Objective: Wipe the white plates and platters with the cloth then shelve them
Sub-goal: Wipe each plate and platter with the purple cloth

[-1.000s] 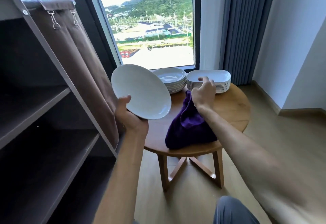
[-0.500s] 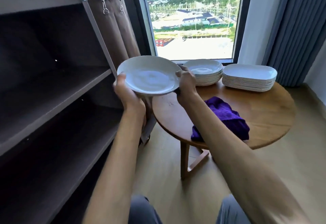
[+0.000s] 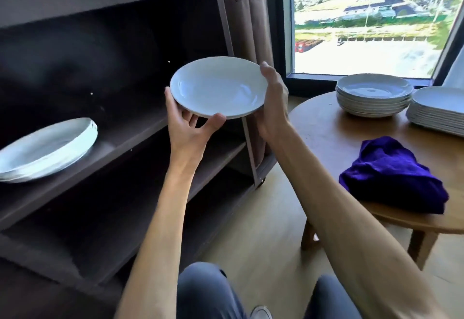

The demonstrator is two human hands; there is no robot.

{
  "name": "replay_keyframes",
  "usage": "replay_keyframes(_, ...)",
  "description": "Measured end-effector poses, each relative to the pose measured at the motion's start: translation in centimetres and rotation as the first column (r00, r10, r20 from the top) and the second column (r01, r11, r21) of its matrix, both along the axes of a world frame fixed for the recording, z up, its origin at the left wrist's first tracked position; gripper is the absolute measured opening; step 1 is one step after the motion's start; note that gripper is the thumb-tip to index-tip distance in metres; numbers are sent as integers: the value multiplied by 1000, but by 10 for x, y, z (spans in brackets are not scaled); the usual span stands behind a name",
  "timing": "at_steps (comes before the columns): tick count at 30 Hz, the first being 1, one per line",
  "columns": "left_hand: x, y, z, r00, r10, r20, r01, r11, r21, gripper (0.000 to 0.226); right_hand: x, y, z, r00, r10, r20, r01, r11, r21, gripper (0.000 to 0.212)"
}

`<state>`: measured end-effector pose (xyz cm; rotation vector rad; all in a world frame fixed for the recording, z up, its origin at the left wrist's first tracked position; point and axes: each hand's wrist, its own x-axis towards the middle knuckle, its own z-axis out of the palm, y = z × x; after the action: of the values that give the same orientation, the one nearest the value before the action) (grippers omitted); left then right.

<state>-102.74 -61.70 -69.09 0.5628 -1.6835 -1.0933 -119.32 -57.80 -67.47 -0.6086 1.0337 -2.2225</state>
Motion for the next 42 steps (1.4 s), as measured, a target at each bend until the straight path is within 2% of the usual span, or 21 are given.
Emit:
replay_keyframes(2,24,-4,5,995,99,-5,-99,994,-43,123,23,-12,4,997,74,-19,-74,997,-21,36)
replay_keyframes(5,62,-8,12,972,232,-25,-233,970,-72,127,60,-33,6,987,161,1,-161,987,23,58)
replay_keyframes(7,89,-9,15,943,328,-59,-332,942,-59,135,85,-46,11,976,217,-27,-216,975,48,56)
replay_keyframes(10,126,-10,22,888,449,-103,-454,891,-31,139,125,-67,21,941,330,-79,-325,943,69,41)
replay_keyframes(15,184,-20,32,780,622,-67,-626,775,-87,136,186,-103,28,838,489,-240,-458,871,176,60)
replay_keyframes(18,215,-26,38,703,710,-40,-709,696,-113,123,215,-121,32,782,543,-306,-507,840,196,61)
replay_keyframes(21,237,-34,41,667,745,-17,-740,659,-132,97,238,-138,34,747,577,-330,-533,817,222,74)
replay_keyframes(23,246,-40,38,650,760,0,-754,645,-126,89,248,-144,34,720,606,-339,-552,795,250,81)
replay_keyframes(27,260,-53,27,601,797,62,-794,604,-72,98,260,-153,28,687,627,-367,-555,779,292,91)
replay_keyframes(31,267,-65,20,558,820,127,-829,559,26,121,268,-171,21,677,634,-374,-544,773,325,93)
replay_keyframes(34,271,-76,16,532,833,150,-846,528,71,127,273,-183,19,671,634,-384,-524,772,359,93)
replay_keyframes(42,274,-93,10,506,837,208,-862,500,85,126,280,-195,11,681,557,-475,-383,824,418,65)
